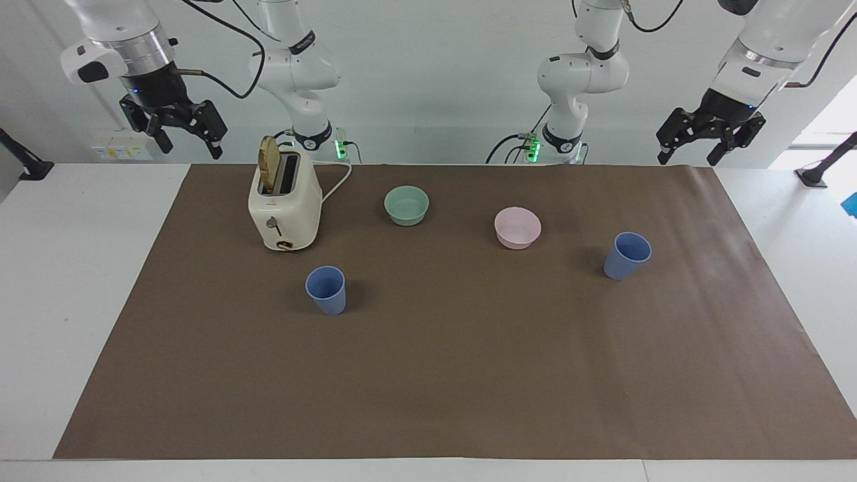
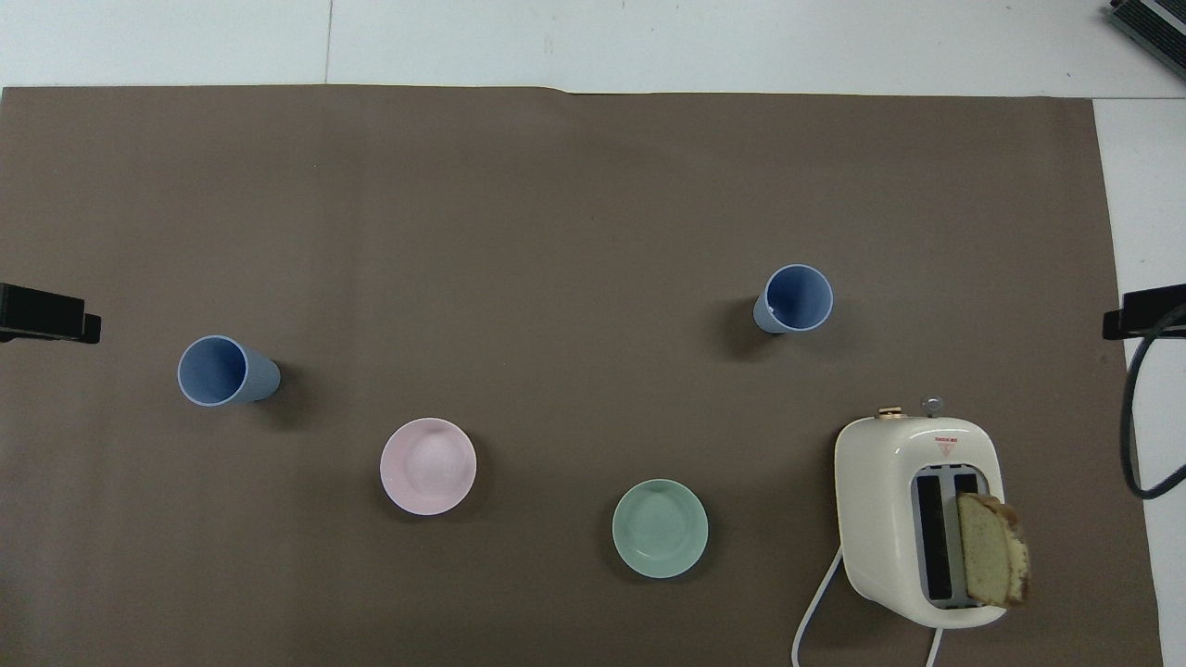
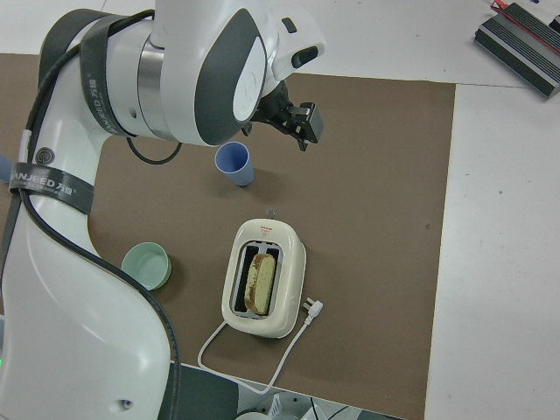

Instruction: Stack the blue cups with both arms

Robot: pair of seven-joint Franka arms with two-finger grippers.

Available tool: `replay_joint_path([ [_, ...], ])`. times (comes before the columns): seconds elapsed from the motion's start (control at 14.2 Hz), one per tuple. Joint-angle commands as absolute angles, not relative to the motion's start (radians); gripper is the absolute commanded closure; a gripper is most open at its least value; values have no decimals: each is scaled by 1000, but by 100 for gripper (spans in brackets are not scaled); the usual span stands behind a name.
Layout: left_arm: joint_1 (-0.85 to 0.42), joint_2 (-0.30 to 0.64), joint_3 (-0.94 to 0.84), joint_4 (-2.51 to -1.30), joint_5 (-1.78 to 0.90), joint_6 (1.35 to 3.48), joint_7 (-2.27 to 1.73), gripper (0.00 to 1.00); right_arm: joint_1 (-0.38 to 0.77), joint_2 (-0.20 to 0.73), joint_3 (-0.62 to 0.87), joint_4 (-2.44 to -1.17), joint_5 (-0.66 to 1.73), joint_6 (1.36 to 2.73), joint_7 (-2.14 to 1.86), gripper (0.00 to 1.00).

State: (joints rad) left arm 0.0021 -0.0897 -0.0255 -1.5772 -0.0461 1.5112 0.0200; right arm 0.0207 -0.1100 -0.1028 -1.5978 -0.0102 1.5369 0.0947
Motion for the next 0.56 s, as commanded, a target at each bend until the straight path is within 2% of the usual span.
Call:
replay_joint_path([
  [0.0,2,-110,-25,-1597,-26,1505,21,0,14,-121,-101,-1614,5,1543,91,0],
  [0.49,-9,-113,-31,-1592,-28,1511,20,0,14,-123,-101,-1614,5,1536,87,0],
])
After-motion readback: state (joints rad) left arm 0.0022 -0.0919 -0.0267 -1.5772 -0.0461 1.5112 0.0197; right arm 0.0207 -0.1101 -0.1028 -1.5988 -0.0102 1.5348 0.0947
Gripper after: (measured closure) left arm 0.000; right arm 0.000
